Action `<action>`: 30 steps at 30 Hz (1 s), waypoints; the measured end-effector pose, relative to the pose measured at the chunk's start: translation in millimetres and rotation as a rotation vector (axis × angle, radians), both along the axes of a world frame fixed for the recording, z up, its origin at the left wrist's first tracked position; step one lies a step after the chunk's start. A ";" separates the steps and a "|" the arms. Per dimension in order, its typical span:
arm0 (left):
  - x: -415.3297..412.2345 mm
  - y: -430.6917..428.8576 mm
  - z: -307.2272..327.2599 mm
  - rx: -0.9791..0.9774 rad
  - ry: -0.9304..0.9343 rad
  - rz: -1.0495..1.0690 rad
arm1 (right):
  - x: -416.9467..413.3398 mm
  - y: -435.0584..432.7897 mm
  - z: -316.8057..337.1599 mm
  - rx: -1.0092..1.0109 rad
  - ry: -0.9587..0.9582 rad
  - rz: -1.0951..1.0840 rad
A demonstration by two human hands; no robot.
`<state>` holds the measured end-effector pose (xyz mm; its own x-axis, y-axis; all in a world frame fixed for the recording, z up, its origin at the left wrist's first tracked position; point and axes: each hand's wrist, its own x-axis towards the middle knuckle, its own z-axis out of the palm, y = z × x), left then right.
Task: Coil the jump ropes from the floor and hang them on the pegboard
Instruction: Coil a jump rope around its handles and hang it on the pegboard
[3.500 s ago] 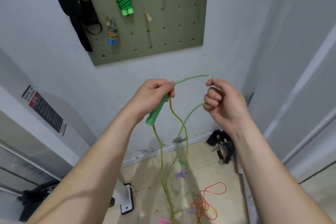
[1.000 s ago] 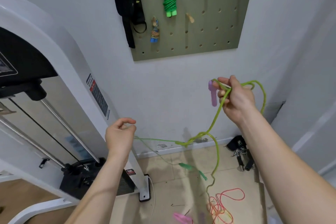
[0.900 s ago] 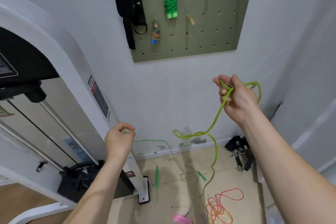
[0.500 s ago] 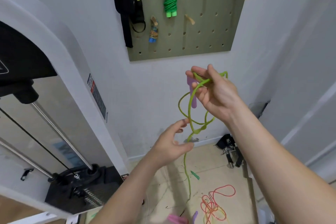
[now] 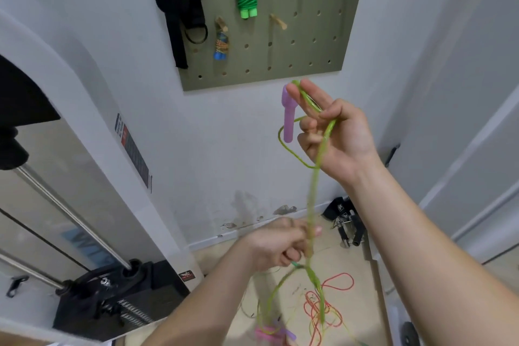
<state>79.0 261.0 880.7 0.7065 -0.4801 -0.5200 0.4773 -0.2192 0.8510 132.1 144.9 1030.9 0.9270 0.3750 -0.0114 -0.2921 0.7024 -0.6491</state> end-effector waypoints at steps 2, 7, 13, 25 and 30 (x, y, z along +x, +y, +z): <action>-6.0 4.0 -6.9 0.229 -0.066 -0.242 | 1.7 -4.9 -4.7 -0.007 0.006 -0.006; -20.6 -5.7 -25.4 0.080 0.056 -0.339 | 2.5 -4.7 -14.7 0.067 0.006 0.008; -2.2 -4.1 -31.2 -0.129 0.170 0.288 | -10.7 -16.3 -29.6 0.098 -0.033 0.026; 23.8 59.5 53.0 -0.268 -0.483 0.770 | -17.2 -69.9 -154.2 -0.179 0.445 -0.183; 23.6 53.0 101.1 -0.024 -0.836 0.703 | -20.8 -71.0 -178.8 -0.616 0.613 -0.049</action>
